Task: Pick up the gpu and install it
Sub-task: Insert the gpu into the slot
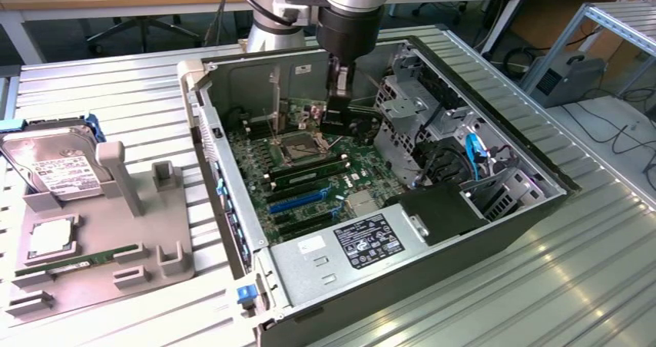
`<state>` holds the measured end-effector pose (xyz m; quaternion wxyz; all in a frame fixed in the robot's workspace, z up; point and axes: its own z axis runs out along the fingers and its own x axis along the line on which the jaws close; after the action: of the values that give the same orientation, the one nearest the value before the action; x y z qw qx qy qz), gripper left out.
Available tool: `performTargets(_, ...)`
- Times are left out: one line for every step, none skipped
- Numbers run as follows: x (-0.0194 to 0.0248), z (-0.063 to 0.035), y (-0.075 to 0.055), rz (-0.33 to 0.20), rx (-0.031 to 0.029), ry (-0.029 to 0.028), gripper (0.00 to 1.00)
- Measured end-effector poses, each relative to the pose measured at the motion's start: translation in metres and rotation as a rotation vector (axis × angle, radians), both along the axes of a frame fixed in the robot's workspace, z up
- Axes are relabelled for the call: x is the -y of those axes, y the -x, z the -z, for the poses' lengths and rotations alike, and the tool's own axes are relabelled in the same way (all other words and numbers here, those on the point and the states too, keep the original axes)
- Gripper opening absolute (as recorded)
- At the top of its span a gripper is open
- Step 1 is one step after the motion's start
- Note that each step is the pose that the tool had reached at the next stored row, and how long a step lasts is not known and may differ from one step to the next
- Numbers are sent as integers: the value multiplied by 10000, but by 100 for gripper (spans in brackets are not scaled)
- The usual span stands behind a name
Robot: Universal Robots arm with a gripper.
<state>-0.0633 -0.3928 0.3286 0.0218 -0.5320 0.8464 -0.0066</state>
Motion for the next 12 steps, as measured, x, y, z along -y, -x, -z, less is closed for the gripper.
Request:
performTargets(0, 0, 0, -66, 0, 0, 27)
performTargets(0, 0, 0, -138, 0, 0, 27)
performTargets(0, 0, 0, -203, 0, 0, 27)
performTargets(0, 0, 0, -261, 0, 0, 27)
performTargets(0, 0, 0, -328, 0, 0, 27)
performTargets(0, 0, 0, -404, 0, 1, 27)
performTargets(0, 0, 0, -464, 0, 0, 27)
performTargets(0, 0, 0, -535, 0, 0, 27)
performTargets(0, 0, 0, -633, 0, 1, 27)
performTargets(0, 0, 0, -715, 0, 1, 27)
performTargets(0, 0, 0, -791, 0, 1, 27)
performTargets(0, 0, 0, -1162, 0, 2, 27)
